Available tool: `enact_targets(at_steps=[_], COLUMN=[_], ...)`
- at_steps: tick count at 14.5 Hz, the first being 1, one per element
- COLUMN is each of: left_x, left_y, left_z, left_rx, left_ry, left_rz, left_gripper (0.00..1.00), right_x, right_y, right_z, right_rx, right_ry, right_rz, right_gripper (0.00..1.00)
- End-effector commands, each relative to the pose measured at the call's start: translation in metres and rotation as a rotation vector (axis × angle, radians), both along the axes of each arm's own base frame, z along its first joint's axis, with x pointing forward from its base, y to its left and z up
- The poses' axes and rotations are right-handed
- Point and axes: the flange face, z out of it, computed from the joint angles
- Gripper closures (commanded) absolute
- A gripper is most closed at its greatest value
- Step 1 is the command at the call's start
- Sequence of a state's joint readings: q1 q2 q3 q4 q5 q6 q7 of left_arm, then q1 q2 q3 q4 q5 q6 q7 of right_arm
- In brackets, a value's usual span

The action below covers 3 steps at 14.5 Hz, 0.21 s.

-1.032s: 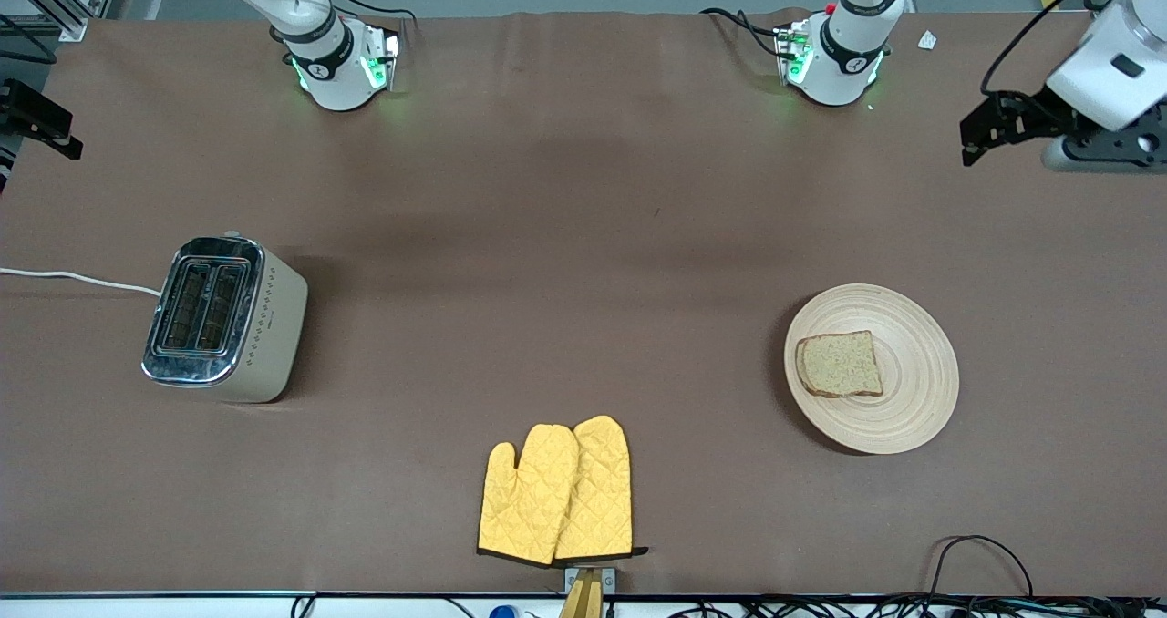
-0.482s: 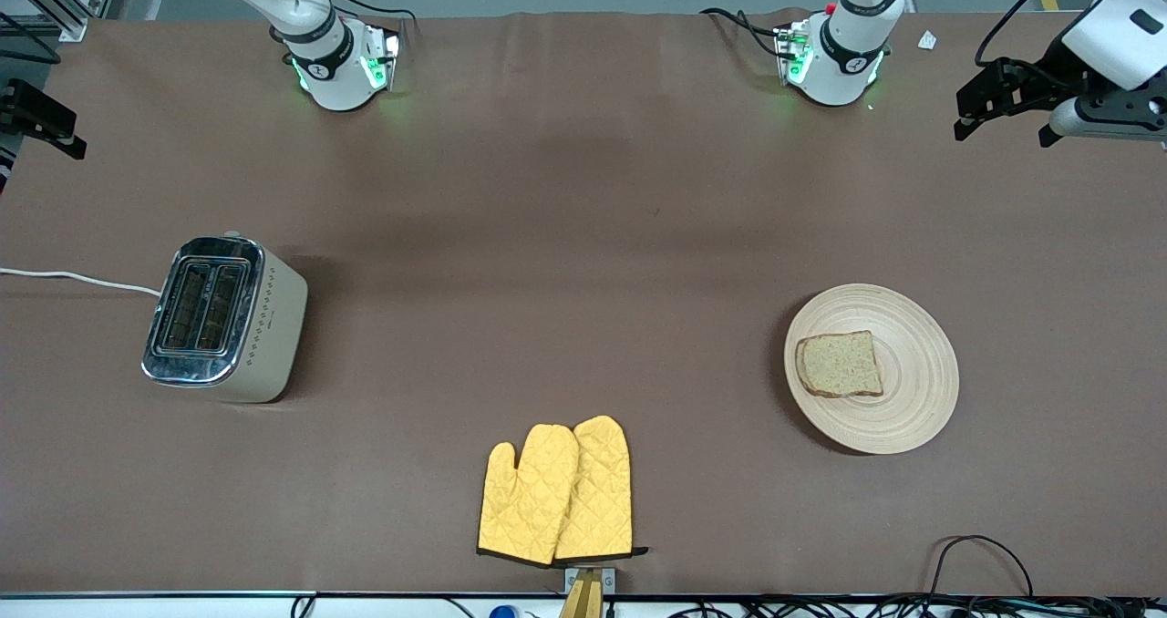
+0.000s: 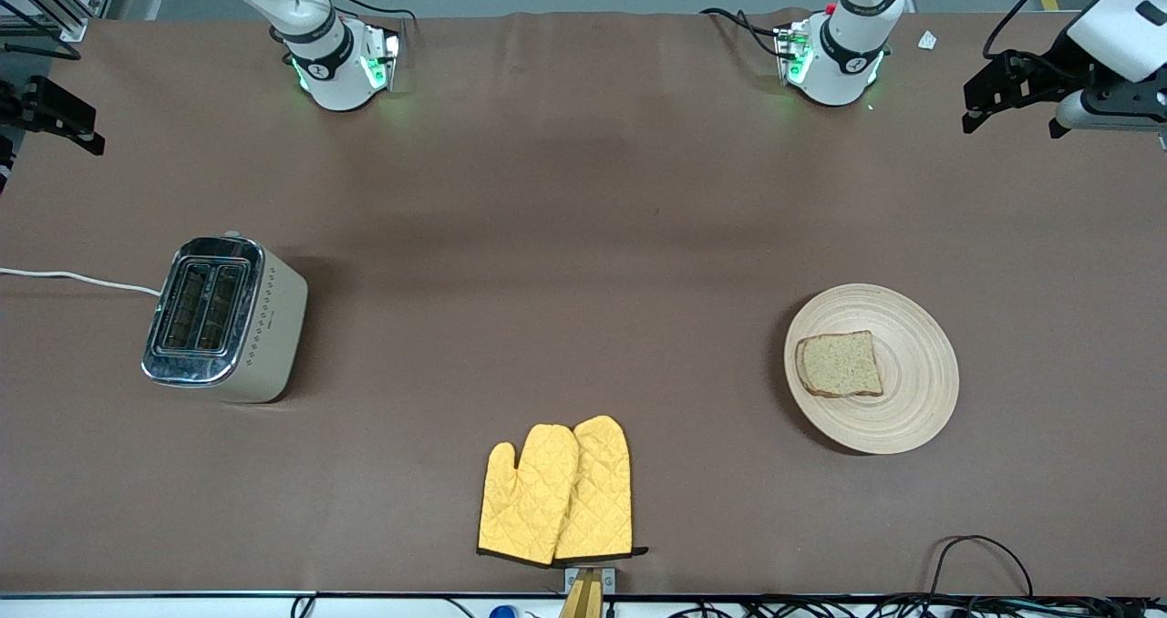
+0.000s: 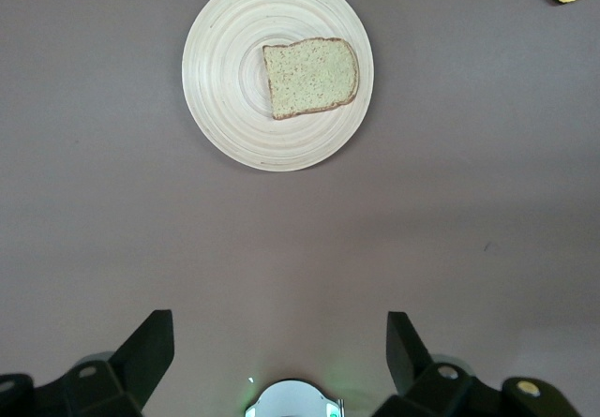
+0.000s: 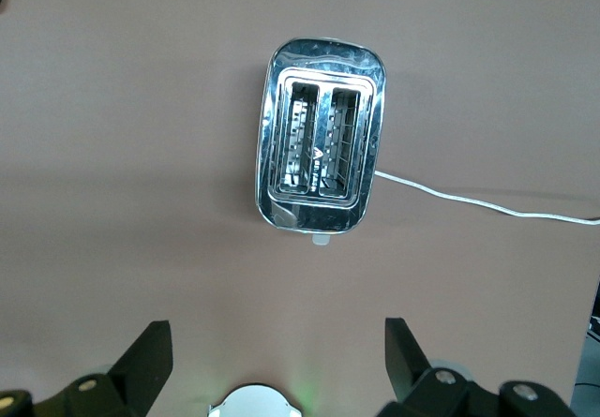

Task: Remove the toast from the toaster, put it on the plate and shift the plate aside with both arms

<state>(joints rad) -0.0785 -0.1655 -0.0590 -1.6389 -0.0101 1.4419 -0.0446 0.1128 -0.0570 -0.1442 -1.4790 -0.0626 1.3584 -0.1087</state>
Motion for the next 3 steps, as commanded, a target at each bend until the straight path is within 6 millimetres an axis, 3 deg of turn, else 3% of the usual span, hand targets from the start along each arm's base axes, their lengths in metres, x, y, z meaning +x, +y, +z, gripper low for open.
enact_targets(at_steps=[1,3], left_x=[-0.0054,-0.0052], left_y=[0.0026,0.0037], left_z=[0.0086,0.0087], left_rx=[0.021,0.031], left_ry=[-0.004,-0.005], left_rz=[0.014,0.023], left_gripper=[0.00,0.00], right_x=[-0.0041,-0.0042], right_y=[0.0012,0.0012], right_z=[0.0011,0.0003], right_rx=[0.012,0.012], right_ry=[0.000,0.003], right_rz=[-0.005,-0.007], right_gripper=[0.00,0.00])
